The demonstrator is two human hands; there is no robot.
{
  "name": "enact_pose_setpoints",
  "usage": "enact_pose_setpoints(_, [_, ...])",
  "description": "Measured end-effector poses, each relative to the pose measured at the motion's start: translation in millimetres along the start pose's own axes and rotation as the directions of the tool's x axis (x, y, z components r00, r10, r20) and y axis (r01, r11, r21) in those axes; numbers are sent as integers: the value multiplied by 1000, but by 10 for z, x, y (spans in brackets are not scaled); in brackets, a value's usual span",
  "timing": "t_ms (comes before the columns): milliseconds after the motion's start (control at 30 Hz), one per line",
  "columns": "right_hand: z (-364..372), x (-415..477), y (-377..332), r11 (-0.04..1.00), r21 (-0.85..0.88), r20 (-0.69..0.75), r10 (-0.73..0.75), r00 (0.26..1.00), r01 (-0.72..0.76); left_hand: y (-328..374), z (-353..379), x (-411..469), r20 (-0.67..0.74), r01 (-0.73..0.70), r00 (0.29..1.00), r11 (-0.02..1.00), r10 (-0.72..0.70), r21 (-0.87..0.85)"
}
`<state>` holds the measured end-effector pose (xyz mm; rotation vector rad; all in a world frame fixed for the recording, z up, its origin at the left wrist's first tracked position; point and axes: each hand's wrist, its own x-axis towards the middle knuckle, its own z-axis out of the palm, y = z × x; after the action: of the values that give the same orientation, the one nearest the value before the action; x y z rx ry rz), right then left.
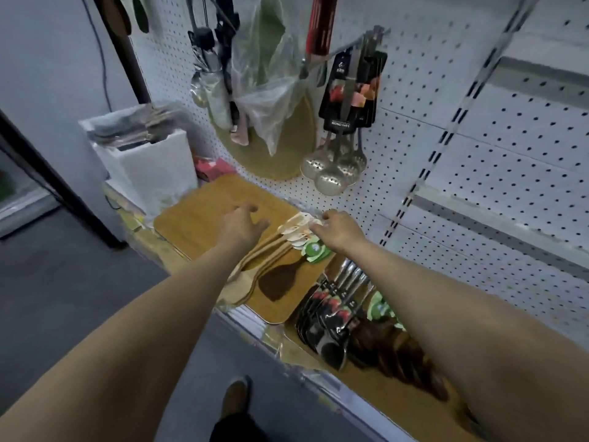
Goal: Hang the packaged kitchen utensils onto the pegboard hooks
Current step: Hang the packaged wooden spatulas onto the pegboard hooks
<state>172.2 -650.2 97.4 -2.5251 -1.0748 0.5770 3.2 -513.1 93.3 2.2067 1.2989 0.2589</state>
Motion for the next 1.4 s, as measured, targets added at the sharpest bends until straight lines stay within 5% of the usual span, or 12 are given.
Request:
enact_pose_setpoints(300, [1161, 830, -193, 902, 178, 176, 363, 915, -393, -1077, 617, 1332, 360, 49, 932, 999, -40, -16])
enact_pose_setpoints(533, [1872, 1256, -226, 630, 462, 290, 559, 777, -625, -1399, 1187, 1809, 483, 35, 875, 997, 2, -67])
enact_pose_setpoints(867, [2256, 1738, -284, 330, 701, 346, 617, 707, -632, -1511, 1731, 1989, 548, 80, 836, 995, -32, -63])
enact_pose_setpoints(1033, [2347, 1888, -416, 168, 732, 442, 620, 648, -661, -1706, 1741, 2014, 563, 319, 813, 922, -148, -218])
enact_pose_setpoints(1167, [2395, 1932, -545, 78, 760, 469, 623, 627, -645, -1786, 1614, 1983, 643, 550, 736, 740, -210, -387])
enact_pose_setpoints(1400, [2337, 1710, -743, 174, 827, 321, 634, 704, -534, -1827, 1354, 1735, 648, 612, 741, 573, -175, -546])
